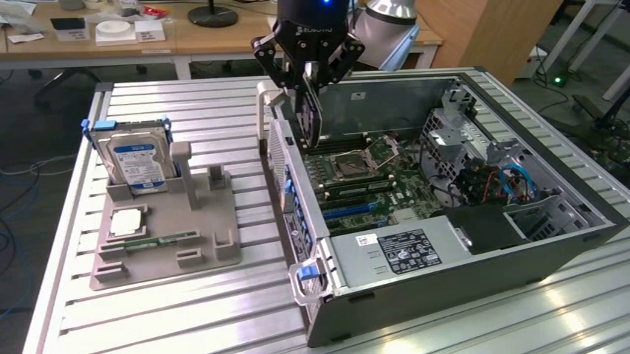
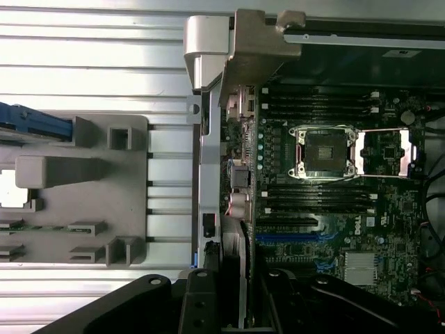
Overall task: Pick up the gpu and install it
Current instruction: 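Pick up the gpu and move the gpu toward the slot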
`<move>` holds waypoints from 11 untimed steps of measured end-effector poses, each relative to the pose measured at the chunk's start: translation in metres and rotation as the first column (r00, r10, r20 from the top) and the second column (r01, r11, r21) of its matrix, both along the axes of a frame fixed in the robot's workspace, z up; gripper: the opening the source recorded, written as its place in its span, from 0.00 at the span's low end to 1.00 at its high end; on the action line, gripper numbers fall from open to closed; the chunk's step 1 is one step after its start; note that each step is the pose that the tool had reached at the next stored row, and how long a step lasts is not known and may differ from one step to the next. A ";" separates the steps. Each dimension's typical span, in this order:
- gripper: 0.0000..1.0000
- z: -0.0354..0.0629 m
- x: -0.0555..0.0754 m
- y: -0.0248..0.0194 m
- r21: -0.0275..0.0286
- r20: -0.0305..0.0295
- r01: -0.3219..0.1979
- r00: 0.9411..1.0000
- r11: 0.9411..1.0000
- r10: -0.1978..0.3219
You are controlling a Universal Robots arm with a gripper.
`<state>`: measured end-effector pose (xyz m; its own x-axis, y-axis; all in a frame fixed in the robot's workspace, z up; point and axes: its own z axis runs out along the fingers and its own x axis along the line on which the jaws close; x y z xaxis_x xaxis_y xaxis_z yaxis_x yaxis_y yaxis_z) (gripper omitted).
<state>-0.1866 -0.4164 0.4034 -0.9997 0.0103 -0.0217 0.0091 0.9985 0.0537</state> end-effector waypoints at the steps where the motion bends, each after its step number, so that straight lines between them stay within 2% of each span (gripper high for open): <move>1: 0.27 0.0000 0.000 0.0000 0.000 0.000 0.000 1.000 1.000 0.000; 11: 0.27 0.0000 0.000 0.0000 0.000 0.000 0.000 1.000 1.000 0.000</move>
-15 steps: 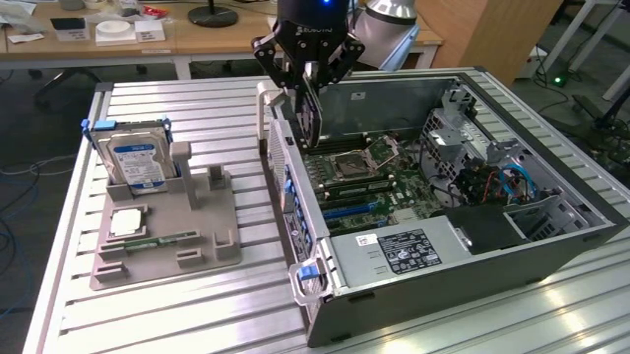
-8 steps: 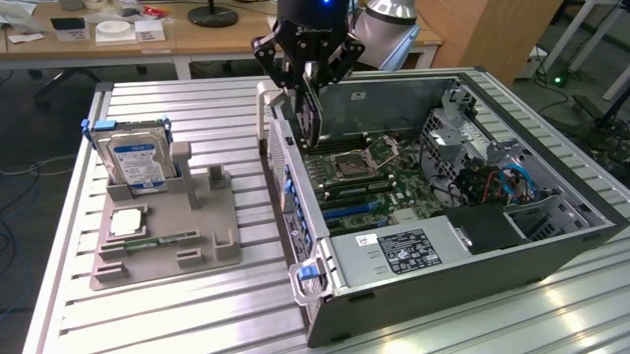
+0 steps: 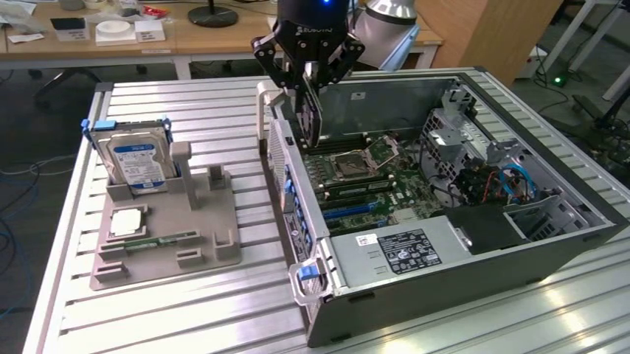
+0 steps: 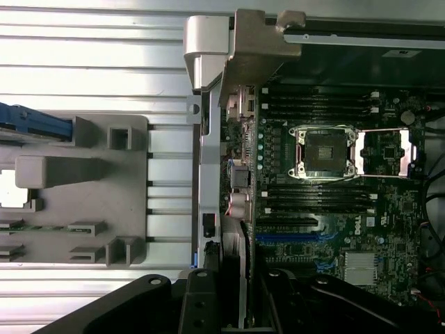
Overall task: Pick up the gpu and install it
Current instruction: 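Pick up the gpu and move the gpu toward the slot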
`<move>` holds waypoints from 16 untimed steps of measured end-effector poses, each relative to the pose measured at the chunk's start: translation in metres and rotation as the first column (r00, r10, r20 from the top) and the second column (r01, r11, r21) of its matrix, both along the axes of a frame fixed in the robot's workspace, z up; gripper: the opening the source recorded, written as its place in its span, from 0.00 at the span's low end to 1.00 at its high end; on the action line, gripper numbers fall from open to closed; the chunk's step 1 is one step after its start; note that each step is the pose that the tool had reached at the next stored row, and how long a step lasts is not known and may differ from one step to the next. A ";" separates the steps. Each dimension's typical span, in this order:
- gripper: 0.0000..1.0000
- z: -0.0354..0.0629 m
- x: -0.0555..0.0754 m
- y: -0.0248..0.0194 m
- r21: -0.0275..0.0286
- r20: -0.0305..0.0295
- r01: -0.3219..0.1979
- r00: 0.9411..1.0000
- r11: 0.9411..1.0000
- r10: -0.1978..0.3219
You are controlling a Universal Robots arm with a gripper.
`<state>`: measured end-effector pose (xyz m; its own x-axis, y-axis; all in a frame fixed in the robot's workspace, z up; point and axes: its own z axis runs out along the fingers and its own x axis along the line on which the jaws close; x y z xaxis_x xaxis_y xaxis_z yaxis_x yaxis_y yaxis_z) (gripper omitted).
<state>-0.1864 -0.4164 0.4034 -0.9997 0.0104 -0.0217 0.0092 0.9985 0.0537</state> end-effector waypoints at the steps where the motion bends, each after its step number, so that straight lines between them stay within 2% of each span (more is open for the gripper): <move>1: 0.27 0.0000 0.001 0.0001 0.000 0.000 0.000 1.000 1.000 0.000; 16: 0.27 -0.0003 0.038 0.0000 0.000 0.000 0.000 1.000 1.000 0.000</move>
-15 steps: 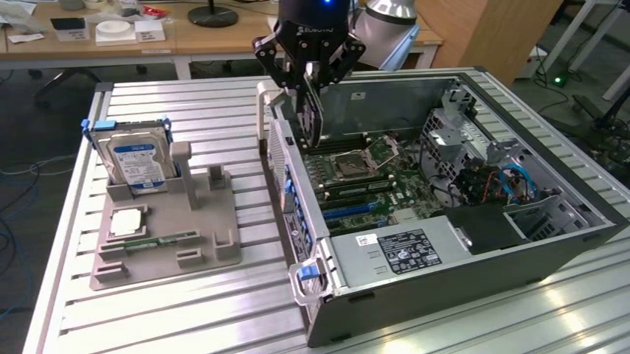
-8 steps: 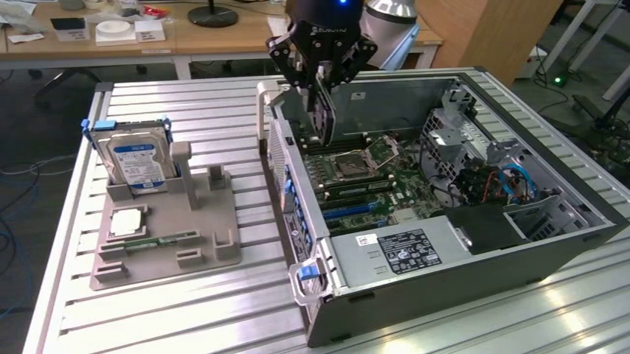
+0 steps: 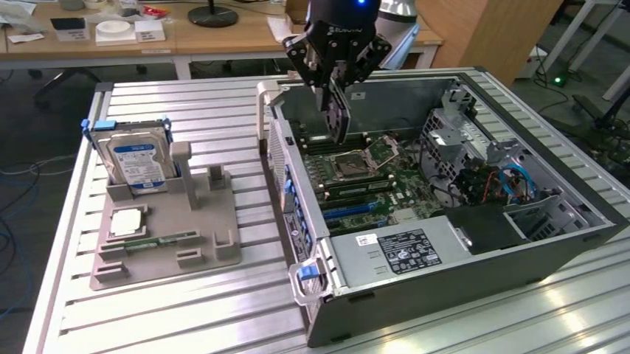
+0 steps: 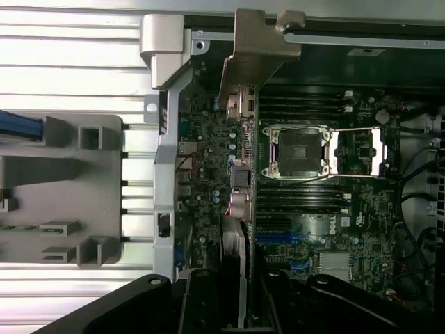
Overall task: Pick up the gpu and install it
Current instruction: 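Pick up the gpu and move the gpu toward the slot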
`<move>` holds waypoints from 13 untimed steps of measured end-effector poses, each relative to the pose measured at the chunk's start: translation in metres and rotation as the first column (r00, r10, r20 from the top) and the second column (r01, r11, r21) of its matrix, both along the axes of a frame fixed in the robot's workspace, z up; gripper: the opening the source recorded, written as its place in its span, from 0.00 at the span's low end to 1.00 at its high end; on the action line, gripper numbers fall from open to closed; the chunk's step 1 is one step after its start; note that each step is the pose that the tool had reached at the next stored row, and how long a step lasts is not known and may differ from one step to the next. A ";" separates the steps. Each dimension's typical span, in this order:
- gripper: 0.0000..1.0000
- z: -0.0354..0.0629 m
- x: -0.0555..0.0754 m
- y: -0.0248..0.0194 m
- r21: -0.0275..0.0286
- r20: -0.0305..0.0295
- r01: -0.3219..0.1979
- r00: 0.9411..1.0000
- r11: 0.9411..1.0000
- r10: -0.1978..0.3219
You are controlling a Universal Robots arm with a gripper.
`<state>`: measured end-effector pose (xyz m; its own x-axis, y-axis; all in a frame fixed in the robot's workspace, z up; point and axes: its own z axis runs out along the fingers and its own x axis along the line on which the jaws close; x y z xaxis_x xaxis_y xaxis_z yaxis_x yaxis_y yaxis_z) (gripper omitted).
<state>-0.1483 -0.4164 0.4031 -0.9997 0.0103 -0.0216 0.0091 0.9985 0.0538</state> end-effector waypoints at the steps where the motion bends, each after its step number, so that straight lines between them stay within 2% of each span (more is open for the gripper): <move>1: 0.27 0.0001 0.002 0.0000 0.000 0.000 0.000 1.000 1.000 0.000; 7: 0.27 0.0000 0.002 0.0000 0.000 0.000 0.000 1.000 1.000 0.000; 13: 0.27 0.0000 0.015 0.0000 0.000 0.000 0.000 1.000 1.000 0.000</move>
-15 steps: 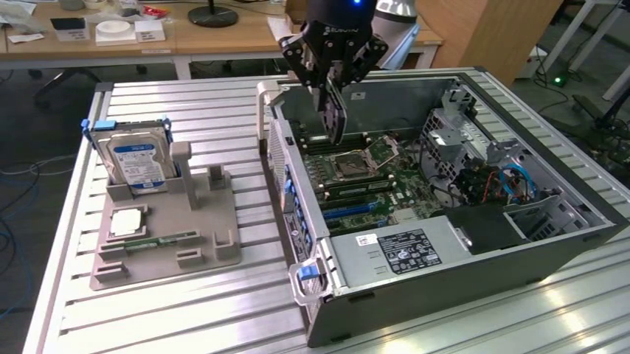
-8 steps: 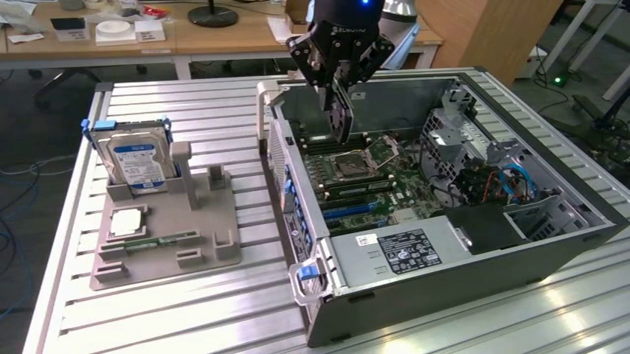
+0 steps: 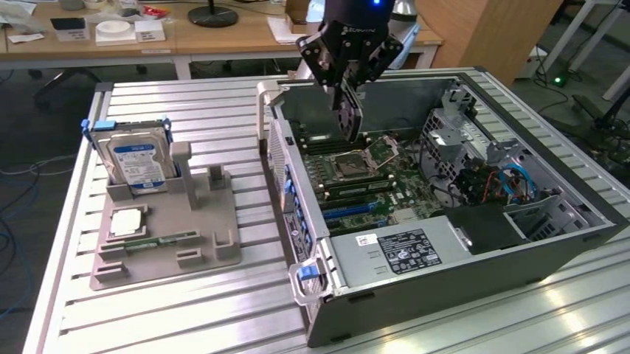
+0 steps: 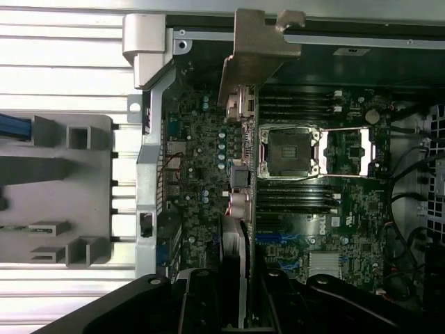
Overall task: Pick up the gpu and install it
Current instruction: 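Pick up the gpu and move the gpu toward the slot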
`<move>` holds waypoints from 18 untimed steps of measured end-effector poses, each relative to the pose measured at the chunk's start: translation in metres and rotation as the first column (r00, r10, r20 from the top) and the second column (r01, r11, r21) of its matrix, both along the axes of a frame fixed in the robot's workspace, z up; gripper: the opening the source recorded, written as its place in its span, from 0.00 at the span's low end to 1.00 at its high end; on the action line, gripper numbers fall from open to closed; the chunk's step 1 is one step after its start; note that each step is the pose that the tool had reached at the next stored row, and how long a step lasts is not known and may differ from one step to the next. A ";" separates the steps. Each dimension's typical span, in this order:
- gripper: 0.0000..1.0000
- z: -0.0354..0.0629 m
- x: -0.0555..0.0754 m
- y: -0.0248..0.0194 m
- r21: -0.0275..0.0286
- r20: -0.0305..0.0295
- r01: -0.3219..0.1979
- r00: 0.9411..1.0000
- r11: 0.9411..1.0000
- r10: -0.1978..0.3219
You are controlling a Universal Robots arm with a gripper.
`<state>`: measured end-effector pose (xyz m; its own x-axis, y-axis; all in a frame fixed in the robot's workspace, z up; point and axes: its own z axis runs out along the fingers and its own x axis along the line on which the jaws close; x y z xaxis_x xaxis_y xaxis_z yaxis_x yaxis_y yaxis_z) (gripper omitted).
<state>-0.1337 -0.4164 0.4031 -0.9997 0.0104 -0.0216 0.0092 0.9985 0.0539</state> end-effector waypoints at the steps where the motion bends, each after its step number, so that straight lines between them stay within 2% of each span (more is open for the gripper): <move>1: 0.27 0.0000 0.002 0.0000 0.000 0.000 0.000 1.000 1.000 0.000; 18: 0.27 -0.0001 0.042 0.0000 0.000 0.000 0.000 1.000 1.000 0.000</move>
